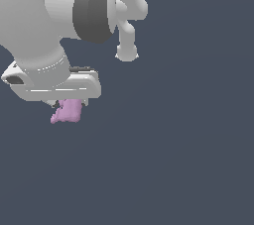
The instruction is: Pick up the object and move it to a goal position.
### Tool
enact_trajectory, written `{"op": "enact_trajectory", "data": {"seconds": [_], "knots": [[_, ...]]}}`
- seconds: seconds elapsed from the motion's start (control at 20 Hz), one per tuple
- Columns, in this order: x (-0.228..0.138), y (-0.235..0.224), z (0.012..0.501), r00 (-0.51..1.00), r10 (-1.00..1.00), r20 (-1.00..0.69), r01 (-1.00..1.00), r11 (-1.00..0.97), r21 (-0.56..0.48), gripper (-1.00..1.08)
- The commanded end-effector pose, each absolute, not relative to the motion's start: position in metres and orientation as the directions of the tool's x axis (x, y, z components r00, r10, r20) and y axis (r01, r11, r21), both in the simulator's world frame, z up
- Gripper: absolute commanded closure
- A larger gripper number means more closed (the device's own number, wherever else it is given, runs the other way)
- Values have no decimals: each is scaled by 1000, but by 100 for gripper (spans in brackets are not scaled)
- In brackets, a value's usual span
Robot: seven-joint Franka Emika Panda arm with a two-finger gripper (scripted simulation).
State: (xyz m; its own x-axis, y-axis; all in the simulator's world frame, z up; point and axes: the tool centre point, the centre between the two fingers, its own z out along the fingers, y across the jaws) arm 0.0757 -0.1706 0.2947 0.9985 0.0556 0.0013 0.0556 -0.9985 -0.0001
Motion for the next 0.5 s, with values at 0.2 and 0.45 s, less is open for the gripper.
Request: {"op": "enact_trajectory", "data": {"seconds": [0.2,0.45], "knots": [[83,-193,318,998,57,0,57,-998,0,108],[86,-202,327,998,56,0,56,-998,0,108]]}}
